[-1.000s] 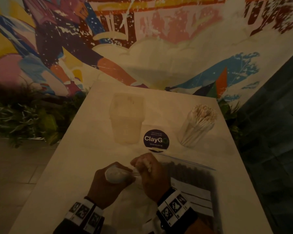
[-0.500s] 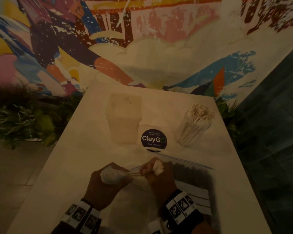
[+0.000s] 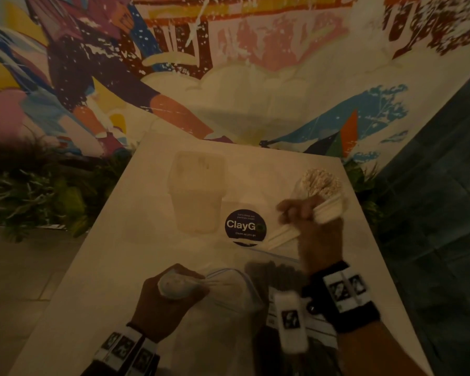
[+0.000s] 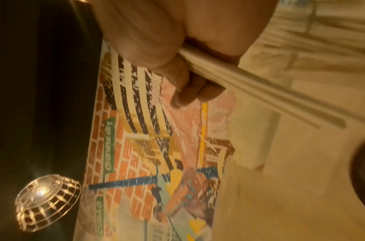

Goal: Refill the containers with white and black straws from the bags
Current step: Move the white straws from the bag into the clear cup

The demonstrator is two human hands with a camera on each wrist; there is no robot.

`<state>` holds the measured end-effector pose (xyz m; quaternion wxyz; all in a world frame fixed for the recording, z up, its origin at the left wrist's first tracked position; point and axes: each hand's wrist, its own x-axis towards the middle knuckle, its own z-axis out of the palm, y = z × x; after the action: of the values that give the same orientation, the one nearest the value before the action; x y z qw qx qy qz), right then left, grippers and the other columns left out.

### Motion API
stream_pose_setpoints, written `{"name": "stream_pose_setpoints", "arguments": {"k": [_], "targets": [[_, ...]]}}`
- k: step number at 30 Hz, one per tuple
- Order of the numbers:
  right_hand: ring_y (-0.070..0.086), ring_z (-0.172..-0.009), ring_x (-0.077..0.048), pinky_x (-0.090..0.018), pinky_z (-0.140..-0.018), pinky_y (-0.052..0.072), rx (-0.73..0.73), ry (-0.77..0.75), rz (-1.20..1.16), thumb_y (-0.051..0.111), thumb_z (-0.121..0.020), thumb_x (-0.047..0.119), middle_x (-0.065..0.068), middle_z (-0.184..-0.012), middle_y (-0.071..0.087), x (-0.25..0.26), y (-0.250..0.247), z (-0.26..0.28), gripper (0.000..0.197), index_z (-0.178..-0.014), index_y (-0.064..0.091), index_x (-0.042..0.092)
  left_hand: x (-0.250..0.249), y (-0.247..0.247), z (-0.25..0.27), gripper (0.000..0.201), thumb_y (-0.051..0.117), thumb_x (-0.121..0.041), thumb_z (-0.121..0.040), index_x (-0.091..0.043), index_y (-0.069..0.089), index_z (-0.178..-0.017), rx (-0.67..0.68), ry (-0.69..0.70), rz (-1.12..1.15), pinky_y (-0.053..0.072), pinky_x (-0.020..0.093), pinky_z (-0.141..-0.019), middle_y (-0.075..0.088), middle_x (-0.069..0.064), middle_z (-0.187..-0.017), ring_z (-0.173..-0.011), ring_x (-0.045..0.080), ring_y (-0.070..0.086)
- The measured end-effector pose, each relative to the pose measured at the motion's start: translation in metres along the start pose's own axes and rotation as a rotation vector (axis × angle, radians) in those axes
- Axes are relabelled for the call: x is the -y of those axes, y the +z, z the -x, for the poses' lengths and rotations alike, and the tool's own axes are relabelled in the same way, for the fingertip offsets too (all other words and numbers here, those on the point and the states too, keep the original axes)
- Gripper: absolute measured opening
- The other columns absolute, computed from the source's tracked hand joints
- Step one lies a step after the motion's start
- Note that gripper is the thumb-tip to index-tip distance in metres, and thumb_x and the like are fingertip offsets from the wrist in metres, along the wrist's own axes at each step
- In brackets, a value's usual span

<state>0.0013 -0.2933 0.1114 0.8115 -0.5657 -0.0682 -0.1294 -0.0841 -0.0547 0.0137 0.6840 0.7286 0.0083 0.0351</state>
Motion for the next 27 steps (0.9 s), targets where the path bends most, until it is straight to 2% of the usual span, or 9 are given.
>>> {"name": "stream_pose_setpoints", "arguments": {"k": [3,6,8,10,13,16,18,24,27], "targets": [[0.059,-0.064,-0.016,-0.025,-0.060,0.048,-0.085,-0.112,-0.014,0.065,-0.068,-0.008,-0.005,-0.068,0.066,0.028,-0.016,-0.034,0.037,-0.056,0.054,0.025,-0.004,0.001,0.001,0.019,0.088,-0.022,-0.057,-0.018,0.075,-0.072,-0.018,-0.021,-0.017,0.058,0.037,-0.065,0.075,0.006,-0.081,-0.074,0.017,0.071],[0.060,-0.067,-0.015,-0.026,-0.061,0.045,-0.117,-0.278,-0.019,0.055,-0.078,-0.010,0.004,-0.064,0.063,0.057,-0.025,-0.064,0.043,-0.058,0.059,0.028,-0.004,0.001,0.001,0.019,0.085,-0.017,-0.056,-0.023,0.074,-0.070,-0.020,-0.036,-0.052,0.058,0.031,-0.065,0.075,0.002,-0.080,-0.073,0.014,0.071],[0.059,-0.068,-0.017,-0.028,-0.064,0.046,-0.122,-0.359,-0.023,0.067,-0.075,0.002,0.001,-0.067,0.062,0.073,-0.027,-0.078,0.032,-0.059,0.059,0.028,-0.003,0.001,0.000,0.021,0.086,-0.013,-0.058,-0.025,0.074,-0.070,-0.025,-0.038,-0.066,0.059,0.031,-0.065,0.075,0.002,-0.080,-0.073,0.014,0.071],[0.060,-0.067,-0.015,-0.029,-0.067,0.046,-0.117,-0.426,0.031,0.058,-0.078,-0.005,0.007,-0.066,0.064,0.080,-0.030,-0.093,0.037,-0.063,0.056,0.029,-0.002,0.001,0.000,0.020,0.086,-0.013,-0.058,-0.023,0.074,-0.070,-0.020,-0.038,-0.063,0.059,0.034,-0.065,0.075,0.003,-0.080,-0.074,0.016,0.072],[0.059,-0.065,-0.006,-0.024,-0.067,0.045,-0.186,-0.369,0.141,0.047,-0.079,-0.007,0.012,-0.063,0.065,0.071,-0.038,-0.110,0.029,-0.068,0.047,0.019,-0.002,0.000,-0.001,0.022,0.090,-0.016,-0.057,-0.017,0.075,-0.073,-0.016,-0.034,-0.041,0.059,0.037,-0.066,0.075,0.006,-0.082,-0.075,0.019,0.072],[0.056,-0.055,0.004,-0.014,-0.063,0.045,-0.359,-0.261,0.531,0.049,-0.083,-0.007,0.011,-0.055,0.059,0.053,-0.047,-0.113,0.044,-0.058,0.057,0.028,-0.002,0.001,0.000,0.023,0.090,-0.014,-0.055,-0.016,0.075,-0.072,-0.024,-0.040,-0.011,0.059,0.039,-0.067,0.075,0.009,-0.081,-0.076,0.021,0.072],[0.055,-0.055,0.007,-0.010,-0.060,0.044,-0.341,-0.241,0.639,0.049,-0.084,-0.009,0.010,-0.057,0.056,0.044,-0.050,-0.115,0.044,-0.061,0.057,0.028,-0.002,0.001,0.001,0.019,0.086,-0.012,-0.056,-0.015,0.075,-0.072,-0.031,-0.037,0.011,0.059,0.040,-0.068,0.075,0.011,-0.082,-0.076,0.023,0.071],[0.062,-0.069,-0.014,-0.025,-0.071,0.050,-0.195,-0.345,0.346,0.045,-0.083,-0.019,0.005,-0.069,0.064,0.039,-0.047,-0.123,0.040,-0.065,0.039,0.016,0.001,0.000,-0.001,0.018,0.085,-0.012,-0.059,-0.017,0.075,-0.073,-0.019,-0.016,0.003,0.059,0.038,-0.067,0.074,0.009,-0.083,-0.077,0.020,0.071],[0.062,-0.068,-0.012,-0.027,-0.071,0.051,-0.183,-0.302,0.326,0.044,-0.081,-0.021,0.006,-0.068,0.066,0.025,-0.051,-0.120,0.040,-0.065,0.042,0.016,0.002,-0.001,-0.002,0.023,0.089,-0.031,-0.060,-0.018,0.075,-0.074,-0.019,-0.008,0.002,0.059,0.036,-0.067,0.075,0.008,-0.083,-0.078,0.020,0.071]]}}
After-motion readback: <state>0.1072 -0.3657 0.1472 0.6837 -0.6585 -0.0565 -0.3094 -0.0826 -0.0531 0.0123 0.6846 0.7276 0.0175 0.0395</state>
